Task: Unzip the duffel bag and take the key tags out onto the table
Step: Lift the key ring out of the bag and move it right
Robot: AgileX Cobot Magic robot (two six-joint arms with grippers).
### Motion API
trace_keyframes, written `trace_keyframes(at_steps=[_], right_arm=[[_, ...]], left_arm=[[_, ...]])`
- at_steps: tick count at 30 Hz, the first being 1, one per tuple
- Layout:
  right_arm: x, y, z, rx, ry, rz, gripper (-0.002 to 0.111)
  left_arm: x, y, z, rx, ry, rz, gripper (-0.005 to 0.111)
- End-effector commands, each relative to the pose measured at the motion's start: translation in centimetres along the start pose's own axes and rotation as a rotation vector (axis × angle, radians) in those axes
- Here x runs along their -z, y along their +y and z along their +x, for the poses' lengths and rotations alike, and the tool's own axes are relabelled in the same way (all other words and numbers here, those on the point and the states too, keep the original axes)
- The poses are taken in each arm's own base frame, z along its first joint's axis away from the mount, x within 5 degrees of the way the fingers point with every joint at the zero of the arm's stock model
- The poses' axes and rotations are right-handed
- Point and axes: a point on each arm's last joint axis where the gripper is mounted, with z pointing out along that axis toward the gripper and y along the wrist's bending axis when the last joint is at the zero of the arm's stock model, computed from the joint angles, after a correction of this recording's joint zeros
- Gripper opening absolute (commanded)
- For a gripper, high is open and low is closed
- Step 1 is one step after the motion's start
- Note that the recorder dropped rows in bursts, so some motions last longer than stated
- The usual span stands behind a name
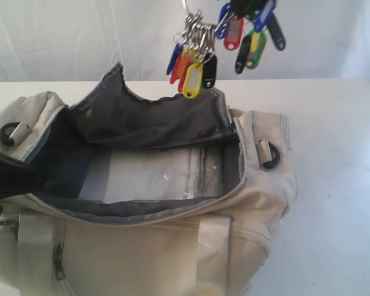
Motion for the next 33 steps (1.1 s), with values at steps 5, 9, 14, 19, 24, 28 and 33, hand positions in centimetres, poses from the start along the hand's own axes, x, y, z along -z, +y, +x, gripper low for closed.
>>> trace_keyframes(at_steps=[5,9,14,19,24,28,33], right_arm=[[5.3,-2.6,2.9,-0.086,-0.066,0.112,0.000],[5.2,-3.0,5.7,-0.116,0.001,0.130,0.000],[4.8,-3.0,9.1,-0.153,0.076,0.145,0.000],[4.0,-3.4,12.2,-0.191,0.167,0.194,0.000],[1.9,-3.7,15.0,-0.226,0.282,0.196,0.000],[-0.3,-3.9,17.5,-0.268,0.367,0.190,0.000],[-3.8,-4.2,20.0,-0.333,0.411,0.140,0.000]], left_arm=[[0.1,-0.3,0.1,0.008,-0.006,0.020,0.000],[0.1,-0.3,0.1,0.008,-0.006,0.020,0.000],[0.1,-0.4,0.1,0.007,-0.004,0.023,0.000],[0.0,-0.7,0.1,-0.007,-0.001,0.040,0.000],[0.0,-0.8,0.1,-0.010,0.000,0.045,0.000],[0.0,-0.8,0.1,-0.010,0.000,0.045,0.000],[0.0,-0.8,0.1,-0.010,0.000,0.045,0.000]])
